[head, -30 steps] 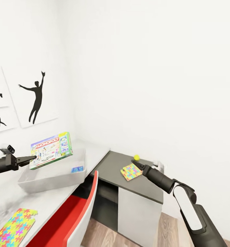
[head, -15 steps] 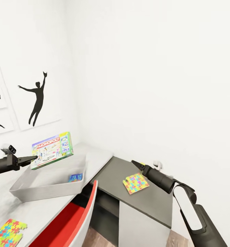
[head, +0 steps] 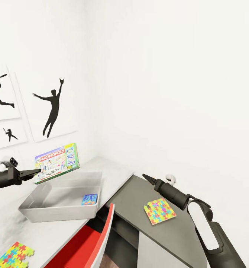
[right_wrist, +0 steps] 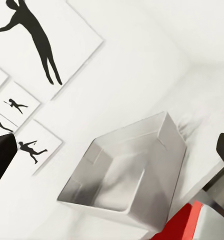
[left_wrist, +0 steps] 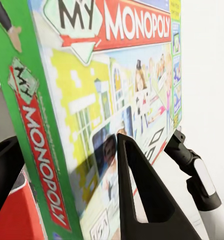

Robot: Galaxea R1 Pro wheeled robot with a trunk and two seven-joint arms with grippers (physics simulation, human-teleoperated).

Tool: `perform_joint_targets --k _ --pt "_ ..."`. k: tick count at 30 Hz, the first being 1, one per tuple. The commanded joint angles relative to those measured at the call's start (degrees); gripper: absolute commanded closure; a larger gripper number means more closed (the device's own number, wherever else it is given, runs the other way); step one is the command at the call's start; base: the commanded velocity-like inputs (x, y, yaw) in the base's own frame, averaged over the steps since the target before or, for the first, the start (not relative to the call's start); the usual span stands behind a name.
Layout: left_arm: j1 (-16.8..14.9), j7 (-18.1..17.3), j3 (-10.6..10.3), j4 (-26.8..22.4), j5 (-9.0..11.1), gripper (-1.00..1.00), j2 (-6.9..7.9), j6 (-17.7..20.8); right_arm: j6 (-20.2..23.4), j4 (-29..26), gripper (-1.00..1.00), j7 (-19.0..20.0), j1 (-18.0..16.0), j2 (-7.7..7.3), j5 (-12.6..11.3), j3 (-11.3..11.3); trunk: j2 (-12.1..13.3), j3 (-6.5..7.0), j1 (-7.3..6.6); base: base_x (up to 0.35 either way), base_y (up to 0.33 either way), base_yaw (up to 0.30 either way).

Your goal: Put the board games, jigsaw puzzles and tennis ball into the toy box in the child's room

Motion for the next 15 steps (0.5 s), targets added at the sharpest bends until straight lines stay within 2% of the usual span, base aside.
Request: perform_joint_targets --k 1,11,15 --pt "-0.07 -0.23 -0.03 0.0 0.09 1.0 0.0 0.59 0.22 -0.03 -1.0 0.04 -0.04 -0.05 -0.16 0.01 -0.08 -0.07 0.02 0.025 0.0 0.273" --pt "-0.07 -0.23 -0.06 0.01 0.08 1.0 -0.08 0.58 0.22 -0.03 -1.0 0.05 -0.04 -0.06 -0.16 0.0 -0.08 0.2 0.02 0.009 0.0 0.273" --pt "-0.07 -0.23 -0.07 0.02 0.06 1.0 -0.08 0.58 0.22 -0.03 -1.0 0.09 -0.04 -0.09 -0.16 -0.05 -0.08 0.31 0.02 0.121 0.061 0.274"
